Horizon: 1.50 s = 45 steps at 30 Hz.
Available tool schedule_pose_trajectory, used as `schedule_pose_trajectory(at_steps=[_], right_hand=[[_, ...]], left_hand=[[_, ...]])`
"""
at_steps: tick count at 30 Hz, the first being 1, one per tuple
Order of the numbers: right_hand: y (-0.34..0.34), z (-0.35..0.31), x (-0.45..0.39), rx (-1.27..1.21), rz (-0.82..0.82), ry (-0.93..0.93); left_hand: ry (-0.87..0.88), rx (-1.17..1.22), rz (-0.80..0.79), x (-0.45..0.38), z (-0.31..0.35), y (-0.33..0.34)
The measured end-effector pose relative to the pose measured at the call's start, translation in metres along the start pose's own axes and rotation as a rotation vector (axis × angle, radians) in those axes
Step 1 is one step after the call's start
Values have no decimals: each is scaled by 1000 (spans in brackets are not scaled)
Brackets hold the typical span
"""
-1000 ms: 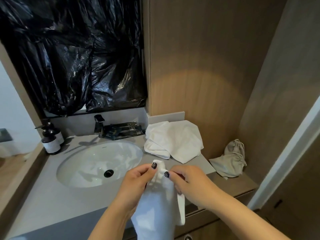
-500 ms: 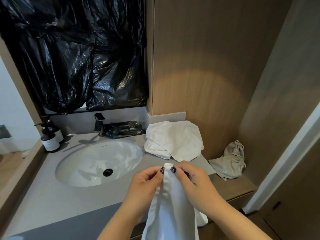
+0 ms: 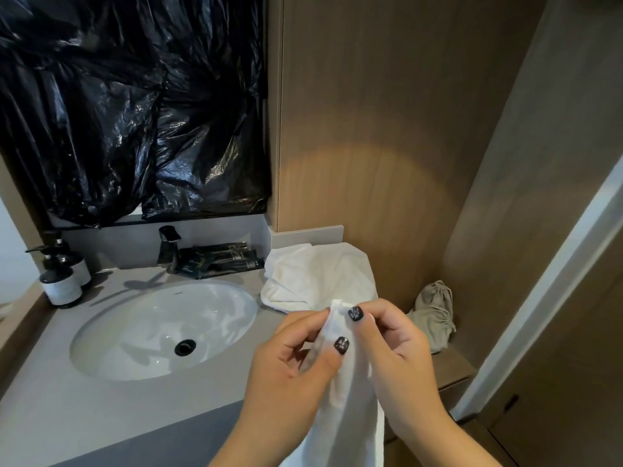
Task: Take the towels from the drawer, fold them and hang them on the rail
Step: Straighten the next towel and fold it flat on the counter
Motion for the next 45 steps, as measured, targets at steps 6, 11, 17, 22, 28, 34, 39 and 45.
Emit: schedule_pose_trajectory(at_steps=[6,11,17,22,28,34,39,45], right_hand=[[-3,-3,-14,51,-31,15],[0,6,-15,-11,-30,36],[-4,9,-20,-9,-36,79],[-8,9,-31,20,-138,181],[4,8,-38,130,-336,217],[28,12,-49,364,-330,18],[56,9,-58,418,-347,-150],[78,2,-65,424,-364,-219]], left_hand=[[11,-93,8,-11,2,-4],[16,-148,1,-9,0,0],[-28,-204,-24,-5,2,3],[-76,-182,-93,1,-1,-7],[-3,-79,10,13,-12,-21],[32,59,192,20,-15,-48],[25,-13,227,28,-11,-74],[-109,-104,58,39,-7,-94]])
Point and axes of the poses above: each hand's wrist, its own x-axis away from the middle knuckle, its own y-axis out of the palm, z = x × y, the point moved 1 cm from there along -x, towards the middle knuckle, and after that the axes turned 13 degrees about -z, right-handed, at the moved point
